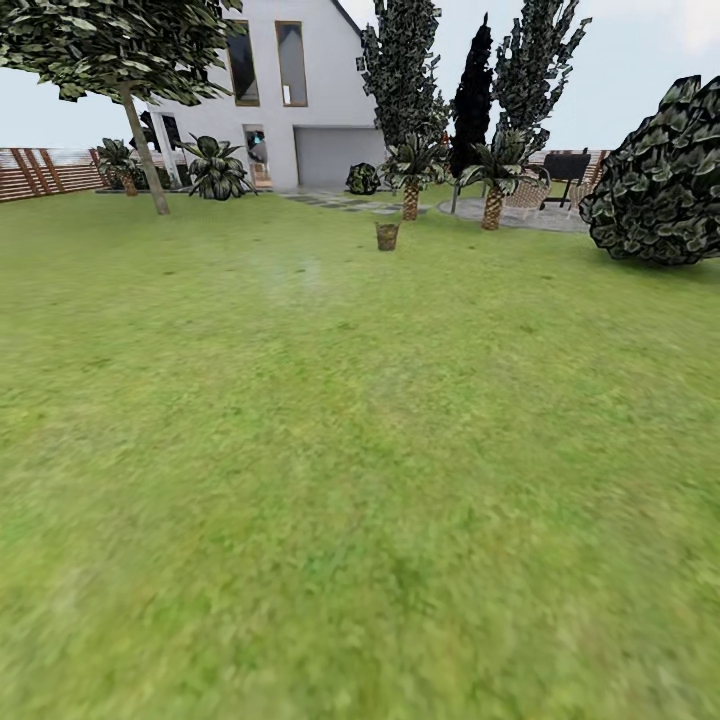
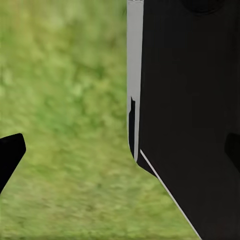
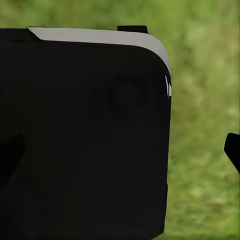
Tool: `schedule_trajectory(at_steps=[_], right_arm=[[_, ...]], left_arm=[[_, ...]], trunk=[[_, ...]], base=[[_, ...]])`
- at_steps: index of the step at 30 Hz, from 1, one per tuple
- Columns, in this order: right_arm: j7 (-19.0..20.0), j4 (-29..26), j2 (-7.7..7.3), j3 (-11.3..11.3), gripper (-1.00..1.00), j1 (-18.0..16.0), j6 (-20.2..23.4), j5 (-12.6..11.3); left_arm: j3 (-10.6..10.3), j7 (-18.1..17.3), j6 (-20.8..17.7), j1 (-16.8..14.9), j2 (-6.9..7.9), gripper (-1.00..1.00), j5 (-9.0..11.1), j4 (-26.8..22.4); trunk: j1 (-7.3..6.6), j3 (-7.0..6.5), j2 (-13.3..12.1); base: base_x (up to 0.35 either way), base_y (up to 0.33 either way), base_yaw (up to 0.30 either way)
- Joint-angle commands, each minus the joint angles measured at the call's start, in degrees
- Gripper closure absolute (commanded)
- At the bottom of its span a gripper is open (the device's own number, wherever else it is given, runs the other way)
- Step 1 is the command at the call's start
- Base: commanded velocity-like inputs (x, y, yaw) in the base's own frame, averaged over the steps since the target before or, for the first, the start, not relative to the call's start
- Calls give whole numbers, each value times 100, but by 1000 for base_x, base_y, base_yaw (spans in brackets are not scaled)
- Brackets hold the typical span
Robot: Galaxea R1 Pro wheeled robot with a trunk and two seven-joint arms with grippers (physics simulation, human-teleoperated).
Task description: Take the three Easter eggs out of the wicker basket on the lawn in the garden, then place them on the lawn next to a single tree (choose any tree) so that all three eggs are next to the same tree and none are left in the basket.
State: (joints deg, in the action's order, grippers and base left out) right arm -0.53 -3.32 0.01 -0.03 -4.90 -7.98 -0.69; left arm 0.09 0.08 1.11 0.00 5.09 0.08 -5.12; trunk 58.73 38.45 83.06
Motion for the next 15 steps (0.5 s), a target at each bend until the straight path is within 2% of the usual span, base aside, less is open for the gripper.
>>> schedule_trajectory(at_steps=[1,4,5,6,7,15], right_arm=[[-5,6,4,2,-100,-3,-19,-9],[-9,7,12,17,-100,-3,-19,14],[-12,7,14,22,-100,-3,-19,21],[-15,7,15,26,-100,-3,-19,33],[-16,7,16,27,-100,-3,-19,36],[-24,-45,-19,1,-100,-3,-68,24]], left_arm=[[0,1,12,0,0,-100,1,-1],[12,-9,12,0,-19,-100,7,-38],[12,-12,12,0,-59,-100,8,-62],[10,-15,12,0,-167,-100,5,-102],[10,-15,12,0,-196,-100,5,-103],[18,-24,7,0,-330,-100,13,-130]], trunk=[[0,4,2],[0,4,2],[0,4,2],[0,4,2],[0,4,2],[0,4,2]], base=[[0,0,0],[0,0,0],[0,0,0],[0,0,0],[0,0,0],[0,0,0]])
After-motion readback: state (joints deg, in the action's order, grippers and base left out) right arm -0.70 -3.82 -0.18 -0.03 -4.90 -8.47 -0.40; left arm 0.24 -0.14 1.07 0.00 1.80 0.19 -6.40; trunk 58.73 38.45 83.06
